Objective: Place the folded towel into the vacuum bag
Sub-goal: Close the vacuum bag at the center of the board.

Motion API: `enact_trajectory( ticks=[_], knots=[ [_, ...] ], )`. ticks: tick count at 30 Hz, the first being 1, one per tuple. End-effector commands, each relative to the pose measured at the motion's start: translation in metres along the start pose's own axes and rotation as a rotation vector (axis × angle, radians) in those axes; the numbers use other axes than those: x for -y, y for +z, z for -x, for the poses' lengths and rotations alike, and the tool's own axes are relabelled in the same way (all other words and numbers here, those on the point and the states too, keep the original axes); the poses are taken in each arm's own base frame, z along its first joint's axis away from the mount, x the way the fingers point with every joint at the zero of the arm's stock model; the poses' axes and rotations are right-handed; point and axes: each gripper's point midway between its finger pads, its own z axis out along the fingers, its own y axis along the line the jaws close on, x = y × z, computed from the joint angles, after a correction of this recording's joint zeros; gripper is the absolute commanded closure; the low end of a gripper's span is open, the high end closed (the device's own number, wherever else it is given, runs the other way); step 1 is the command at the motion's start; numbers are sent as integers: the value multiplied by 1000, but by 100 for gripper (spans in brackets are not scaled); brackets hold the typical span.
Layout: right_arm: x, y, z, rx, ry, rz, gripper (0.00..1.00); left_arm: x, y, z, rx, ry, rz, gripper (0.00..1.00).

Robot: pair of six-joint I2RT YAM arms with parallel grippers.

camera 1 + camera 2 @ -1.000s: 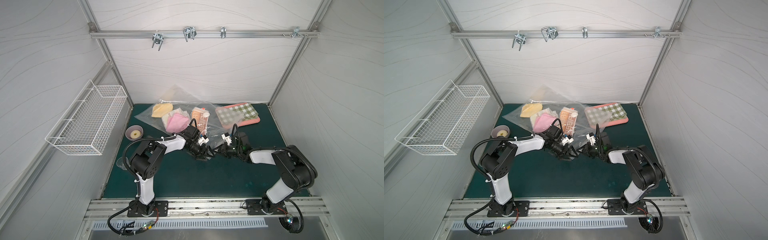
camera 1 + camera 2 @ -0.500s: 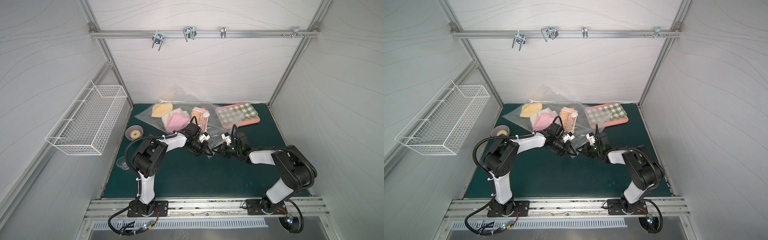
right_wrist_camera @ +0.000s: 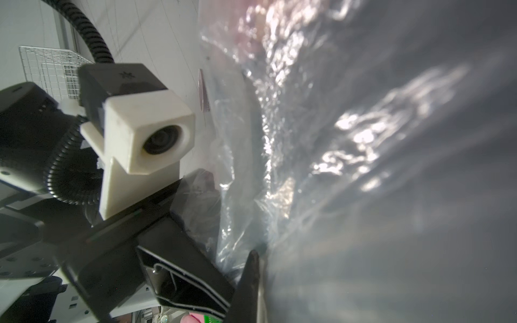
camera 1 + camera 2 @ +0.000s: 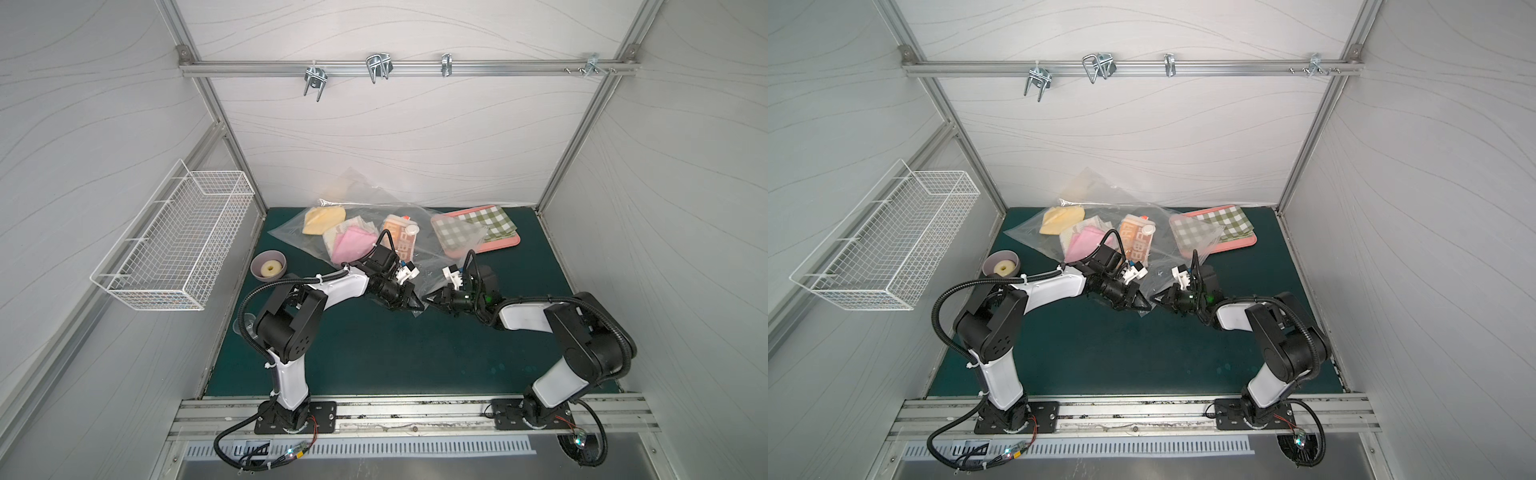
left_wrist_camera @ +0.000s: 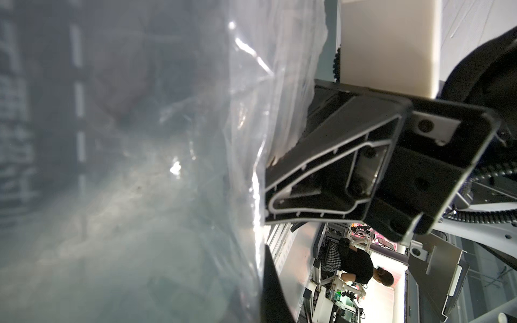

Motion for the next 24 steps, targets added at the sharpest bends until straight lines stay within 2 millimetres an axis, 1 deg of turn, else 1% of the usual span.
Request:
enact_trajectory(
  ticks=[1, 5, 11, 18, 24],
  knots=[
    [47, -21, 46, 246, 99, -182, 100, 44, -16, -34, -105, 29, -169, 100],
    [59, -24, 51, 284, 138, -218, 100, 56, -20, -37, -121, 49, -234, 100],
    [72, -33, 63, 344, 173, -245, 100, 69, -26, -42, -128, 87, -283, 100],
    [88, -51, 79, 411, 206, -274, 100, 71, -30, -45, -124, 101, -278, 100],
    [102, -62, 90, 444, 224, -303, 100, 78, -43, -48, -89, 132, -260, 100]
  ],
)
